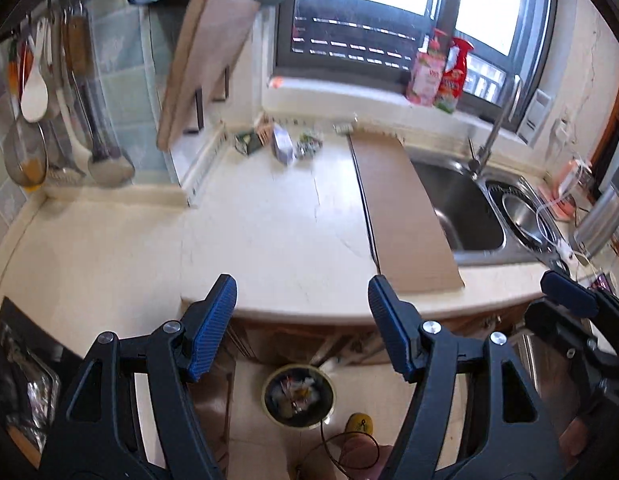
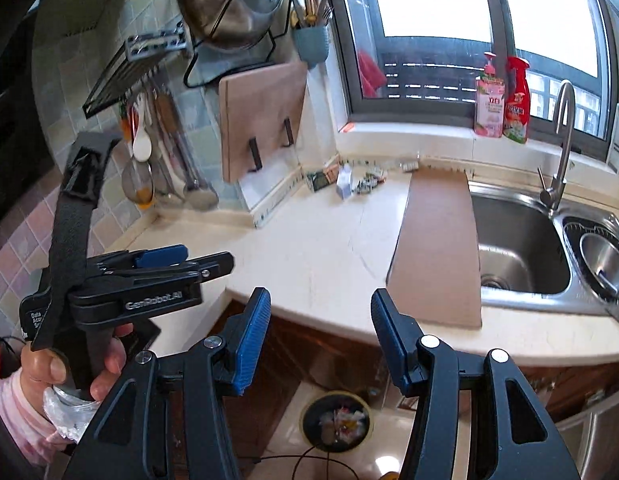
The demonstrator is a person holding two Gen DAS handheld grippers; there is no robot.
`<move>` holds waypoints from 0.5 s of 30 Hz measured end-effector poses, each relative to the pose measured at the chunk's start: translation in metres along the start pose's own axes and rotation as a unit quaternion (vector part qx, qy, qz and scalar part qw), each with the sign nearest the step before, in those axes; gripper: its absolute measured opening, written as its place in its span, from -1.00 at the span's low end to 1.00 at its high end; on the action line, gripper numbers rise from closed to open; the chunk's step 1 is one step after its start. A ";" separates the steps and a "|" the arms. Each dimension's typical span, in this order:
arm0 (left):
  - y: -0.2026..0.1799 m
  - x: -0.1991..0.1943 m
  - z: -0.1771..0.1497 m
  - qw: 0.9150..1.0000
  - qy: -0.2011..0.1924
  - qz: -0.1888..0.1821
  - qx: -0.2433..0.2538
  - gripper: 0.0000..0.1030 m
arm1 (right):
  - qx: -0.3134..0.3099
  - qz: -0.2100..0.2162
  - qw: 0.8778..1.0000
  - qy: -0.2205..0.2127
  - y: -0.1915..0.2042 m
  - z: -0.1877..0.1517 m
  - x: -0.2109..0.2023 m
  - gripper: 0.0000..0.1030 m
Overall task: Collect trash
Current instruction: 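Raise both tools back toward the remaining counter trash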
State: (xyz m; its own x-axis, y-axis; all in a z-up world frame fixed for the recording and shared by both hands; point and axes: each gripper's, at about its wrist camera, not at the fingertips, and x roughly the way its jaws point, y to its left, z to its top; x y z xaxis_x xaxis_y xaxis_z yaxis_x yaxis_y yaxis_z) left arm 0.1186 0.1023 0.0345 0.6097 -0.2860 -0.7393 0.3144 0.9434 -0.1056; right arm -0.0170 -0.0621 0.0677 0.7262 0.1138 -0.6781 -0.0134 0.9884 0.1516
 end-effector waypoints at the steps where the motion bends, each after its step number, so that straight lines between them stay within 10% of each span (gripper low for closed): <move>1: 0.001 0.000 0.007 1.000 -0.003 0.002 -0.001 0.28 | 0.005 0.003 1.000 0.001 -0.004 0.013 0.002 0.03; 15: -0.014 0.092 0.131 0.997 -0.017 0.067 0.017 0.28 | 0.013 0.061 0.997 0.049 -0.098 0.177 0.150 0.04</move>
State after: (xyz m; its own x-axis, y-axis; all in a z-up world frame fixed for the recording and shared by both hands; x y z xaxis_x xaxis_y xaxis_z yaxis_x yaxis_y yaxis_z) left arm 0.2658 0.0410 0.0552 0.6723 -0.1645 -0.7218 0.2528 0.9674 0.0150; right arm 0.2151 -0.1599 0.0782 0.6491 0.2429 -0.7209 -0.0774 0.9638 0.2550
